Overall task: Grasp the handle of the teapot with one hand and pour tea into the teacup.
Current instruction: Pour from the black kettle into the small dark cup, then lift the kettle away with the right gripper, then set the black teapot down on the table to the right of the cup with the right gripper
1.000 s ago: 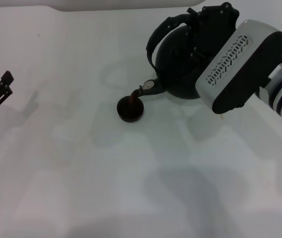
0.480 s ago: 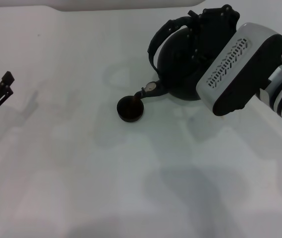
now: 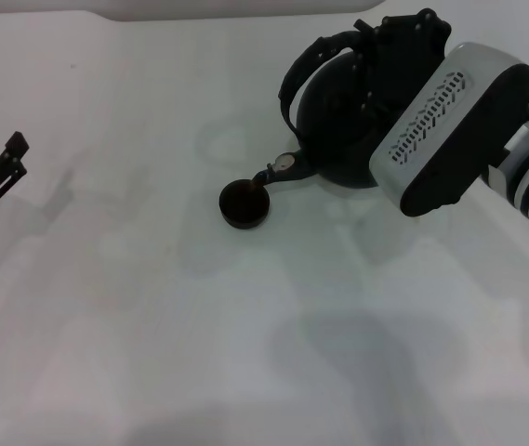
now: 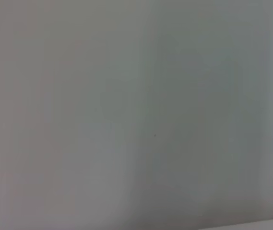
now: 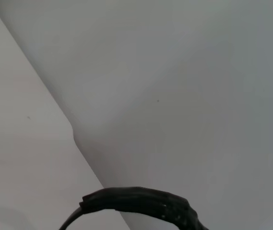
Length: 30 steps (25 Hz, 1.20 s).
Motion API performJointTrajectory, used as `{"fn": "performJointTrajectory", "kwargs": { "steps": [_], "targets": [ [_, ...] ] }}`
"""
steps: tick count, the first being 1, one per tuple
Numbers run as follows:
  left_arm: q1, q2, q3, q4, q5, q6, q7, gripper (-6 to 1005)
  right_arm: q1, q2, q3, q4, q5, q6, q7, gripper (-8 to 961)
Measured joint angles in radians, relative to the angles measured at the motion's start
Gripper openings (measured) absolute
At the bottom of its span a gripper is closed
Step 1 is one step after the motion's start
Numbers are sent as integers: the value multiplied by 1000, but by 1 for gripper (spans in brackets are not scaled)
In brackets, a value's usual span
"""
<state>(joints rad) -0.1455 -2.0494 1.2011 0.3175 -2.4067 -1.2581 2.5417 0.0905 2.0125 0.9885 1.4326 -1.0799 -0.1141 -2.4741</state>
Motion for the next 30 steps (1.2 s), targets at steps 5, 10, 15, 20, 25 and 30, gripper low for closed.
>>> {"fn": "performJointTrajectory", "kwargs": {
  "steps": [5, 10, 15, 20, 25, 30],
  "targets": [
    [-6, 0, 0, 0, 2, 6, 0, 860, 0, 0, 14, -10, 1, 24, 5, 105],
    [-8, 0, 0, 0, 2, 11, 0, 859, 0, 0, 26, -12, 7, 33, 14, 105],
    [-11, 1, 0, 0, 1, 11, 0, 859, -2, 1, 73, -12, 8, 79, 106, 106],
    [-12, 4, 0, 0, 0, 13, -1, 859, -20, 0, 171, -13, 8, 174, 221, 106],
    [-15, 4, 0, 0, -1, 13, -2, 859, -48, 0, 280, -35, 11, 291, 277, 106],
    [-17, 0, 0, 0, -2, 19, -2, 859, -64, 0, 380, -94, 32, 408, 291, 106]
  ]
}}
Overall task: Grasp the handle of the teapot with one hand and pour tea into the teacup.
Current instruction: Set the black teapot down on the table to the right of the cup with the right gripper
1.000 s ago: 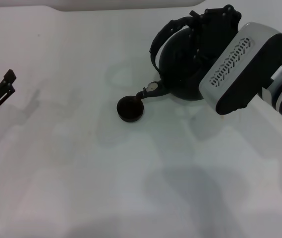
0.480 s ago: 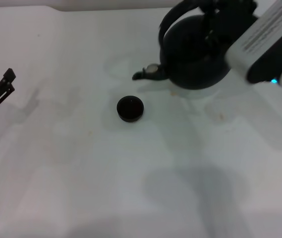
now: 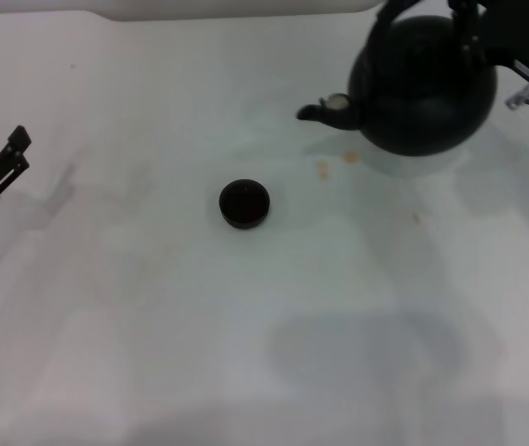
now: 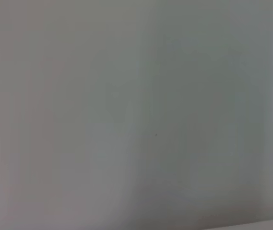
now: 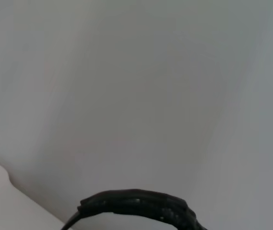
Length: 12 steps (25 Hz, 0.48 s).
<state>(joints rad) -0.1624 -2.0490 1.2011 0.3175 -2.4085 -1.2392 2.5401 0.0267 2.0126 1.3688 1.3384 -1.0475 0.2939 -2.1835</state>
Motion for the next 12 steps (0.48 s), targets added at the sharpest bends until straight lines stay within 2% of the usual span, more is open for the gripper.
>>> {"fn": "performJointTrajectory", "kwargs": {
  "steps": [7, 12],
  "targets": [
    [-6, -2, 0, 0, 0, 3, 0, 860, 10, 1, 115, -132, 54, 177, -23, 106],
    [-7, -4, 0, 0, 0, 3, 1, 860, 26, 0, 156, -206, 99, 258, -67, 106]
  ]
}}
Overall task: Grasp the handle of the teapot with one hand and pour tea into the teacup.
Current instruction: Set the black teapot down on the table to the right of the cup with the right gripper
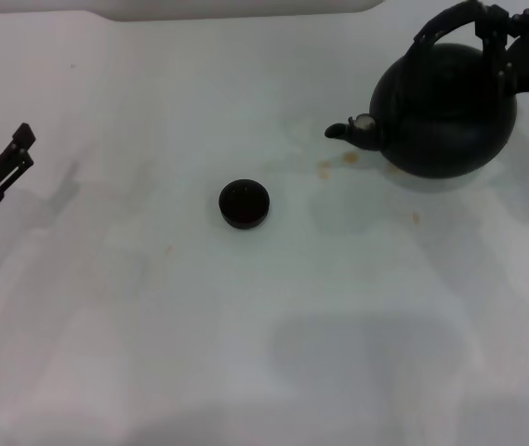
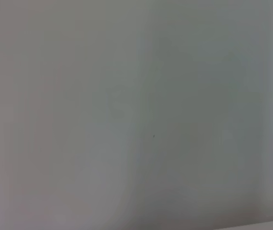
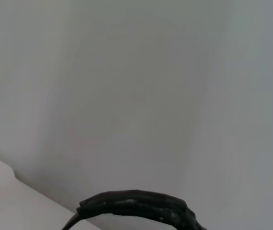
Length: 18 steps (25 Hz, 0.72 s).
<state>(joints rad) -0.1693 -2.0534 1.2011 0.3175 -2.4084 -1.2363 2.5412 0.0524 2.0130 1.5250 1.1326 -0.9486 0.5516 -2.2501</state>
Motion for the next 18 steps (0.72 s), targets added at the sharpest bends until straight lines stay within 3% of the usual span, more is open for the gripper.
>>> {"fn": "performJointTrajectory", "kwargs": {
  "steps": [18],
  "targets": [
    [0, -5, 0, 0, 0, 0, 1, 860, 67, 0, 95, -221, 73, 166, -133, 105]
  ]
}}
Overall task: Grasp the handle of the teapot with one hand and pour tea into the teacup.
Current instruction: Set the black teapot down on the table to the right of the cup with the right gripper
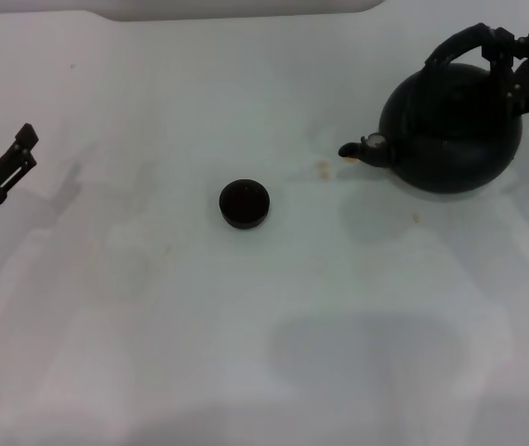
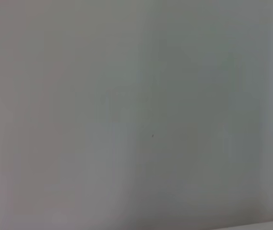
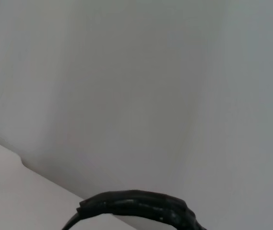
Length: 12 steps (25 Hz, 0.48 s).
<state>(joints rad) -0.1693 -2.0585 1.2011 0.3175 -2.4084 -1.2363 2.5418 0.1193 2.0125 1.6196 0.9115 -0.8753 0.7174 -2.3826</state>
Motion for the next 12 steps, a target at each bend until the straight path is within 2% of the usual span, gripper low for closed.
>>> {"fn": "performJointTrajectory", "kwargs": {
  "steps": [12],
  "targets": [
    [-11, 1, 0, 0, 5, 2, -3, 860, 1, 0, 20, -72, 19, 101, -68, 105]
  ]
}}
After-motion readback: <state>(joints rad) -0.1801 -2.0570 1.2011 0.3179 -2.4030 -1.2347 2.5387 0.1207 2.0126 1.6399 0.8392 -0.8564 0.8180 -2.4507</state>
